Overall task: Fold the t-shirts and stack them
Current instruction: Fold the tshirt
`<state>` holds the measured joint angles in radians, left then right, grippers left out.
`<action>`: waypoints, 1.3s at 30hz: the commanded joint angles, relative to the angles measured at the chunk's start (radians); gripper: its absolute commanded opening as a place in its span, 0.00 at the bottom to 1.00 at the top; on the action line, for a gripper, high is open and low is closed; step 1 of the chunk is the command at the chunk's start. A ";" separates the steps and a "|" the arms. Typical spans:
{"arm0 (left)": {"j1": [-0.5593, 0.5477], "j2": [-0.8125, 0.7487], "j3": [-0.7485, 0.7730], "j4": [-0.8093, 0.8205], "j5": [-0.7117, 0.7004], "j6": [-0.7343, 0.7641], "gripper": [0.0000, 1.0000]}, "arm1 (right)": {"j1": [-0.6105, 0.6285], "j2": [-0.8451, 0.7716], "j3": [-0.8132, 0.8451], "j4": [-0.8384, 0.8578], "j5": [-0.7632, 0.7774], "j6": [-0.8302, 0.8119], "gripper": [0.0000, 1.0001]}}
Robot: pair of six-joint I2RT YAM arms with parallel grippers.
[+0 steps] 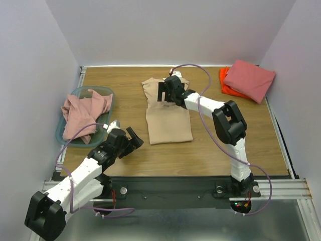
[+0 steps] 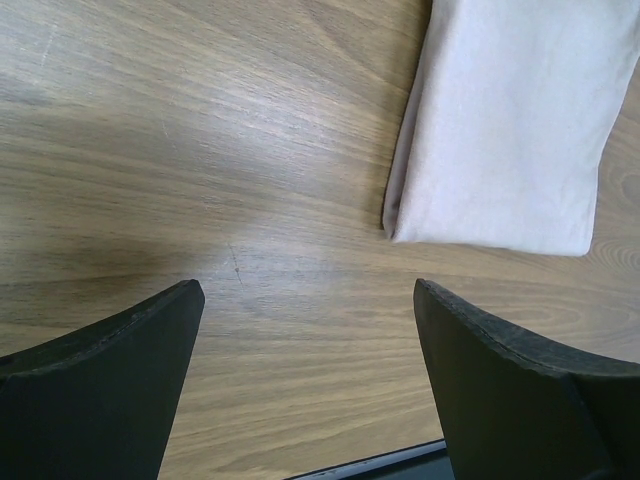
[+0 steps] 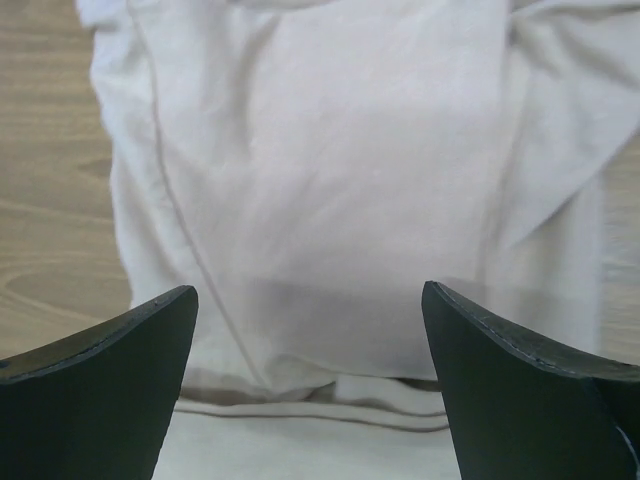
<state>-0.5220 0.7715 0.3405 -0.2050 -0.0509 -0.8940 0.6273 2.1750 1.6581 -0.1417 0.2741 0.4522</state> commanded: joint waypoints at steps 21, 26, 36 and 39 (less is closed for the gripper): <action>-0.003 0.431 0.066 0.434 0.212 0.070 0.76 | -0.097 -0.825 -0.974 0.016 -0.209 0.378 0.88; -0.003 0.489 0.064 0.478 0.224 0.069 0.66 | -0.097 -0.739 -0.968 0.025 -0.256 0.388 0.77; -0.007 0.540 0.060 0.487 0.223 0.063 0.50 | -0.097 -0.670 -1.006 0.036 -0.339 0.459 0.35; -0.007 0.545 0.046 0.487 0.220 0.058 0.50 | -0.097 -0.687 -1.026 0.034 -0.311 0.476 0.24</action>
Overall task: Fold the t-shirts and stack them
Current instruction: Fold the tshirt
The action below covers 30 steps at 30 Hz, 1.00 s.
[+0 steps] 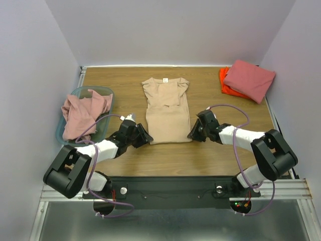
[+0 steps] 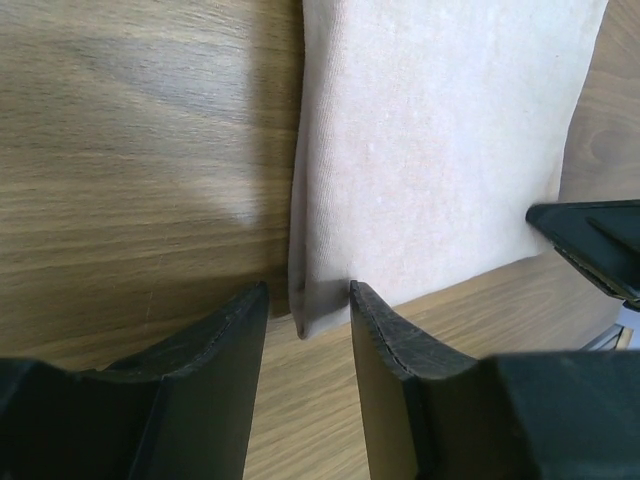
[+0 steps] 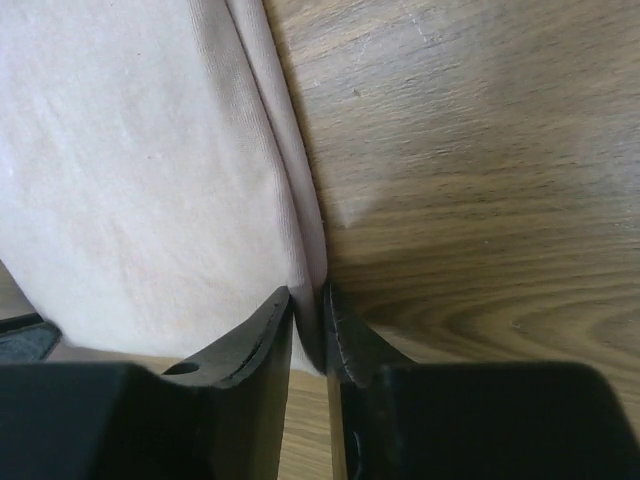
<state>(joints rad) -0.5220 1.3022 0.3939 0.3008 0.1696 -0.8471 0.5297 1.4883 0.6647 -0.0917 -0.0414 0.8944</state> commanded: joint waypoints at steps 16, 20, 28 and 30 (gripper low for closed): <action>-0.078 0.023 -0.049 -0.017 0.019 -0.027 0.38 | -0.007 -0.135 -0.142 -0.020 0.071 0.071 0.00; -0.122 -0.027 -0.079 -0.049 -0.007 -0.058 0.40 | -0.007 -0.154 -0.148 -0.022 0.063 0.069 0.00; -0.202 -0.093 -0.113 -0.100 -0.047 -0.112 0.43 | -0.007 -0.171 -0.174 -0.023 0.046 0.071 0.00; -0.207 -0.093 -0.112 -0.123 -0.061 -0.122 0.43 | -0.008 -0.177 -0.177 -0.023 0.046 0.069 0.00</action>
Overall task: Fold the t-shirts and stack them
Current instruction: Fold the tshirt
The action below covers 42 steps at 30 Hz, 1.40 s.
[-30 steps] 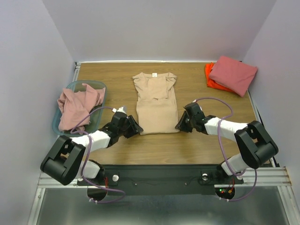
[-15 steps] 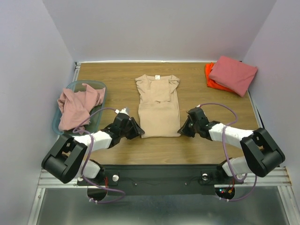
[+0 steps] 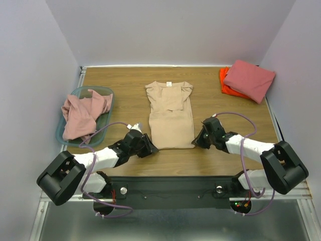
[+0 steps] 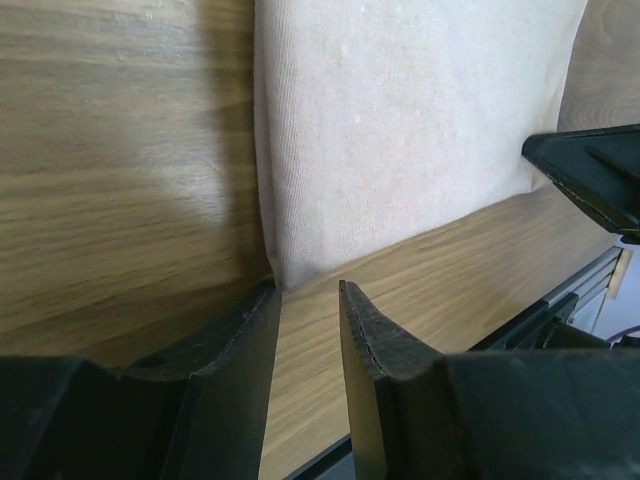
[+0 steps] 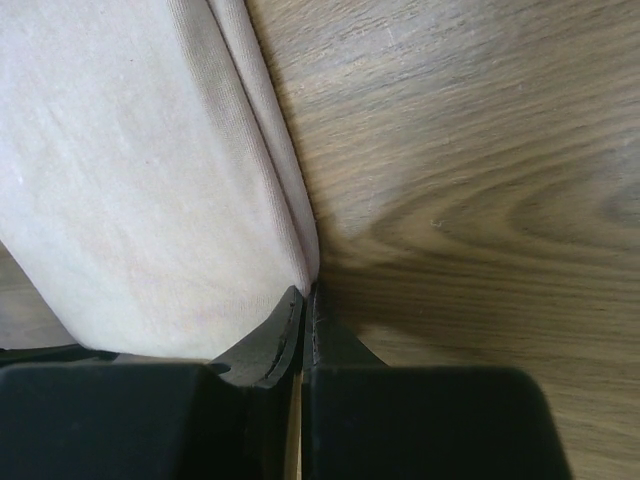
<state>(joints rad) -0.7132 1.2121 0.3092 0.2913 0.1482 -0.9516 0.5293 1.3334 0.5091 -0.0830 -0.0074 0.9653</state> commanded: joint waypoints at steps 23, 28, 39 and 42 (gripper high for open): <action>-0.117 -0.259 -0.008 -0.239 -0.039 -0.036 0.00 | -0.006 -0.275 -0.063 -0.190 -0.091 -0.063 0.00; -0.175 -0.445 0.017 -0.290 -0.001 -0.041 0.00 | -0.006 -0.590 -0.047 -0.322 -0.056 -0.043 0.01; -0.132 -0.286 0.333 -0.334 -0.096 0.154 0.00 | -0.008 -0.496 0.236 -0.345 0.127 -0.088 0.00; -0.060 -0.208 0.407 -0.296 -0.067 0.215 0.00 | -0.006 -0.427 0.327 -0.343 0.250 -0.079 0.00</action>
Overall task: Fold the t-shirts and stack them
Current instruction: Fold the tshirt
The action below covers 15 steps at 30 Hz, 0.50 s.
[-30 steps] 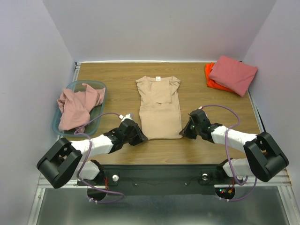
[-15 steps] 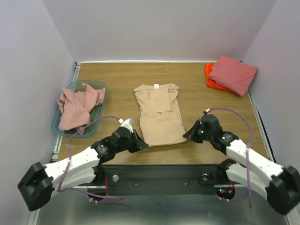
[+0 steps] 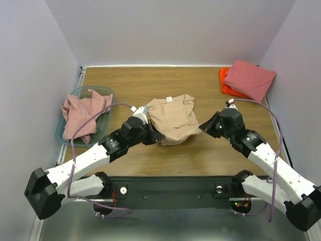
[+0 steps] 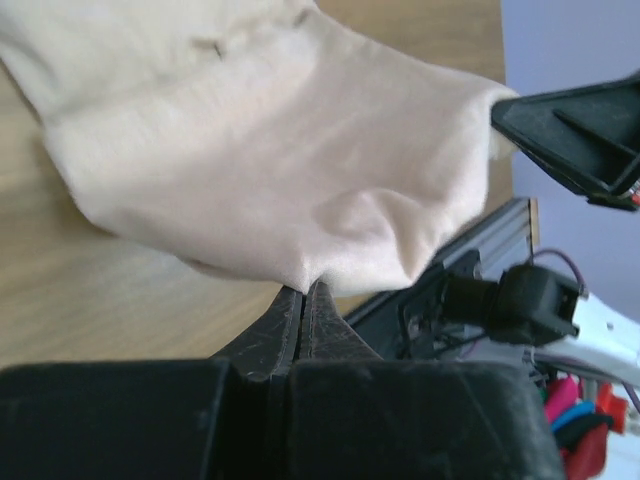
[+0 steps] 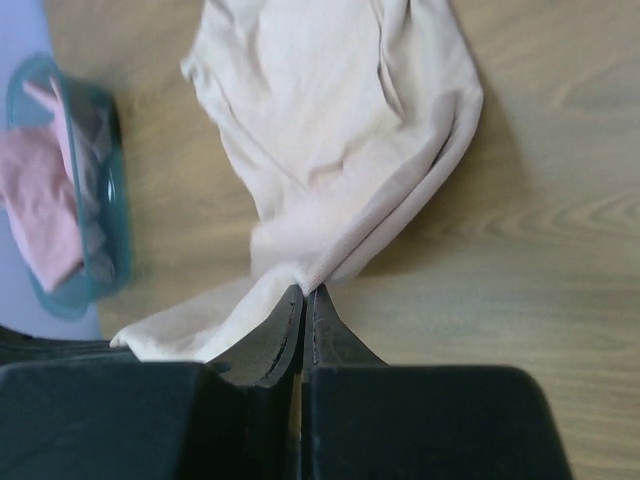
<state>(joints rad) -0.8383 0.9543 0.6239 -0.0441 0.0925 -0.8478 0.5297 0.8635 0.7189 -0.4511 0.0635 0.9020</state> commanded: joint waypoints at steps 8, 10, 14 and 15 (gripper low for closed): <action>0.255 0.230 0.214 0.092 0.107 0.199 0.00 | -0.013 0.239 0.313 0.029 0.378 -0.086 0.00; 0.284 0.280 0.241 0.107 0.118 0.219 0.00 | -0.020 0.310 0.359 0.040 0.380 -0.107 0.00; 0.352 0.397 0.298 0.127 0.165 0.245 0.00 | -0.045 0.432 0.436 0.080 0.369 -0.152 0.00; 0.361 0.414 0.312 0.125 0.168 0.246 0.00 | -0.053 0.456 0.454 0.087 0.366 -0.161 0.00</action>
<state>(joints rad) -0.5289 1.3186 0.8650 0.0387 0.2207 -0.6613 0.5095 1.2613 1.0885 -0.4397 0.3603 0.8013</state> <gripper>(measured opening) 0.029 0.025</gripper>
